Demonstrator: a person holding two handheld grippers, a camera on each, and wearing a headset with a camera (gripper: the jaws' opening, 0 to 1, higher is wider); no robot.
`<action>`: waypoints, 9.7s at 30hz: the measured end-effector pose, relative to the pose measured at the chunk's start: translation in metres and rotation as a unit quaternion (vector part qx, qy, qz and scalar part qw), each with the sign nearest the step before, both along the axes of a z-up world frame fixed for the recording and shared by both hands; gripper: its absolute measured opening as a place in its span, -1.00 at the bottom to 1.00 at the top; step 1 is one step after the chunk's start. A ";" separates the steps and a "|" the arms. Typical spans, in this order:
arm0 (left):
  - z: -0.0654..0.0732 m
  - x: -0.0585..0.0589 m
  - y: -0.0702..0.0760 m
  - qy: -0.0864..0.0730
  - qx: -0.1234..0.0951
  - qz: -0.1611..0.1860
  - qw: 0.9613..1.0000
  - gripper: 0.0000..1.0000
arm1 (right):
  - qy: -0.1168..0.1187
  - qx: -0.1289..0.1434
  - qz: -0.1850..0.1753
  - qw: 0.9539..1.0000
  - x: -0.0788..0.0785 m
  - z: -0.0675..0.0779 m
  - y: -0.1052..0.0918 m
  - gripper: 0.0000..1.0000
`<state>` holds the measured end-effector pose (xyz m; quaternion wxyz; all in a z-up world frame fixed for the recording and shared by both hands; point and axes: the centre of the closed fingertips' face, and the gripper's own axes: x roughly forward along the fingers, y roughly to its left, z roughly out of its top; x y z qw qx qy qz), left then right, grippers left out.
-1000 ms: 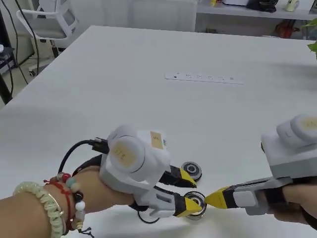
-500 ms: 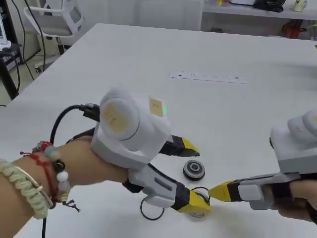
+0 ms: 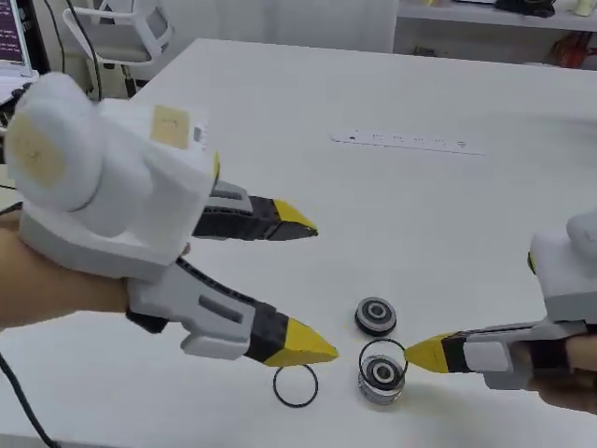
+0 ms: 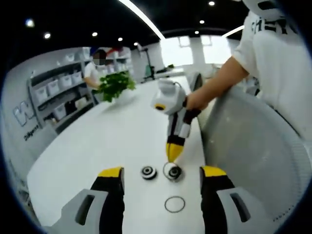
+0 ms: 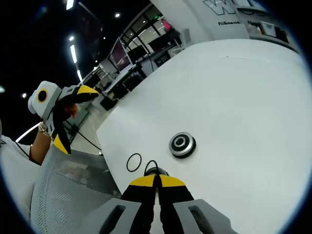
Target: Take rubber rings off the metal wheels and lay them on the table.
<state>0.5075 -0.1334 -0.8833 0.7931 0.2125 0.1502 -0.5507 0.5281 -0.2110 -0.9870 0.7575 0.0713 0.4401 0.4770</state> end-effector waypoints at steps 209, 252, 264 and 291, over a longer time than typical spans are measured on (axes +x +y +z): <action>-0.094 0.090 -0.071 0.037 -0.016 0.060 0.997 -0.57 | -0.118 -0.045 -0.009 0.992 0.067 -0.004 -0.011 -0.77; -0.118 0.080 -0.069 0.108 -0.008 0.068 0.992 -0.72 | -0.174 -0.086 0.095 0.976 0.048 -0.034 0.008 -0.46; -0.118 0.080 -0.069 0.107 -0.008 0.067 0.992 -0.72 | -0.190 -0.082 0.104 0.973 0.050 -0.033 0.009 -0.55; -0.118 0.080 -0.069 0.106 -0.011 0.071 0.992 -0.72 | -0.224 -0.123 0.133 0.958 0.055 -0.033 0.000 -1.00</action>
